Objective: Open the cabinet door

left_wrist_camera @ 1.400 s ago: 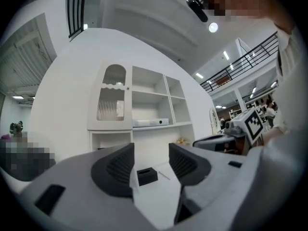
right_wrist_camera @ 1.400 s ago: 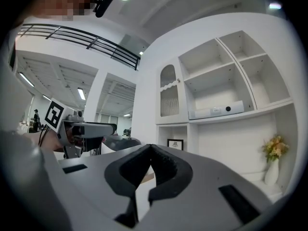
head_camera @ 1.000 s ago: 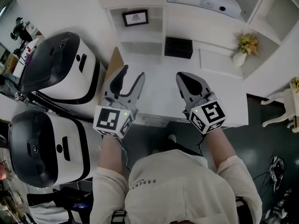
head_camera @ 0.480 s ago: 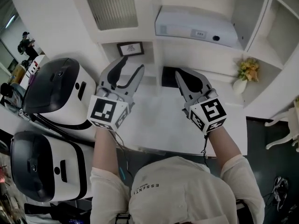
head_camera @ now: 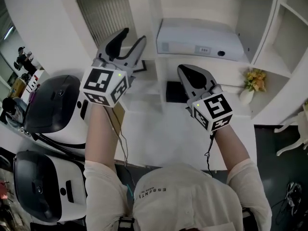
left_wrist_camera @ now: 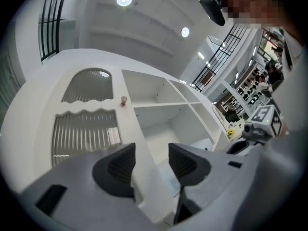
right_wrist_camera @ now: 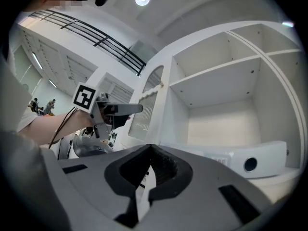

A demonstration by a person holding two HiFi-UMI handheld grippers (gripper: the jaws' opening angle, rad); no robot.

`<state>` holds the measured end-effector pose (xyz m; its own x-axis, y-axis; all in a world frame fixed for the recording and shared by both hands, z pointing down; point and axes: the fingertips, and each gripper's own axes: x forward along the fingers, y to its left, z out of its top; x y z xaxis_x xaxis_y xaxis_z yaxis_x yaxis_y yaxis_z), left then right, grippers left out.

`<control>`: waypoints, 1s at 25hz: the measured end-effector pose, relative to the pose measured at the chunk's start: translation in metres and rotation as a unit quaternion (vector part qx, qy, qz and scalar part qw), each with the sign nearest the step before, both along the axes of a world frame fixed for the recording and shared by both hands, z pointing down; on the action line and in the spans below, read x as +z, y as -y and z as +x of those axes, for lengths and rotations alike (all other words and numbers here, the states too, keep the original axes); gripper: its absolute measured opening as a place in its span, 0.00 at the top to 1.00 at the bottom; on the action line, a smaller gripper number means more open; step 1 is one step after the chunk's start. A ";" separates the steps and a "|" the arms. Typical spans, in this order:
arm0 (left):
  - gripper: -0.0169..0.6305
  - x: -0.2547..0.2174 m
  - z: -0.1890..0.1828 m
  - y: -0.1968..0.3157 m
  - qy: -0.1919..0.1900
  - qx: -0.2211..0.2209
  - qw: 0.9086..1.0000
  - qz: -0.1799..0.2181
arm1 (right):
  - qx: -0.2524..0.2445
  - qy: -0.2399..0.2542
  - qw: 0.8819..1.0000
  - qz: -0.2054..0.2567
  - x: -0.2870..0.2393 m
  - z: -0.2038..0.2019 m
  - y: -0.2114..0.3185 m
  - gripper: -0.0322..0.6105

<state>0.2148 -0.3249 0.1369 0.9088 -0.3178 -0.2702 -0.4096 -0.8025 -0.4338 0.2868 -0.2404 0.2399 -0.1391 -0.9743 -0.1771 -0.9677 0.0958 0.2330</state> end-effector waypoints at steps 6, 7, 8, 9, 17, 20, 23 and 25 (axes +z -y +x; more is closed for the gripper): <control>0.64 -0.065 0.019 0.024 -0.018 -0.006 0.999 0.041 | 0.011 -0.003 1.000 0.008 -0.017 -0.002 0.021 0.93; 0.64 -0.076 0.021 0.027 -0.023 -0.007 0.999 0.047 | 0.014 -0.004 1.000 0.010 -0.020 -0.002 0.023 0.93; 0.64 -0.088 0.023 0.029 -0.029 -0.006 0.998 0.051 | 0.017 -0.004 1.000 0.012 -0.023 -0.002 0.024 0.93; 0.64 -0.101 0.024 0.031 -0.036 -0.002 0.998 0.054 | 0.019 -0.006 1.000 0.014 -0.025 -0.001 0.026 0.93; 0.65 -0.158 0.036 0.044 -0.034 -0.026 0.995 0.093 | 0.040 -0.012 0.999 0.029 -0.051 0.004 0.029 0.93; 0.66 -0.163 0.041 0.045 -0.024 -0.028 0.994 0.102 | 0.049 -0.012 0.998 0.025 -0.057 0.008 0.030 0.93; 0.68 -0.168 0.048 0.042 -0.012 -0.033 0.992 0.123 | 0.054 -0.007 0.998 0.022 -0.059 0.010 0.030 0.93; 0.74 -0.170 0.050 0.043 -0.010 -0.051 0.989 0.139 | 0.057 -0.005 0.998 0.023 -0.059 0.011 0.029 0.93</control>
<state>0.2648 -0.3682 -0.0328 0.8701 -0.3182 -0.3765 -0.4920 -0.6084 -0.6227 0.2973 -0.2698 0.1806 -0.0304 -0.9748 -0.2211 -0.9694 -0.0252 0.2444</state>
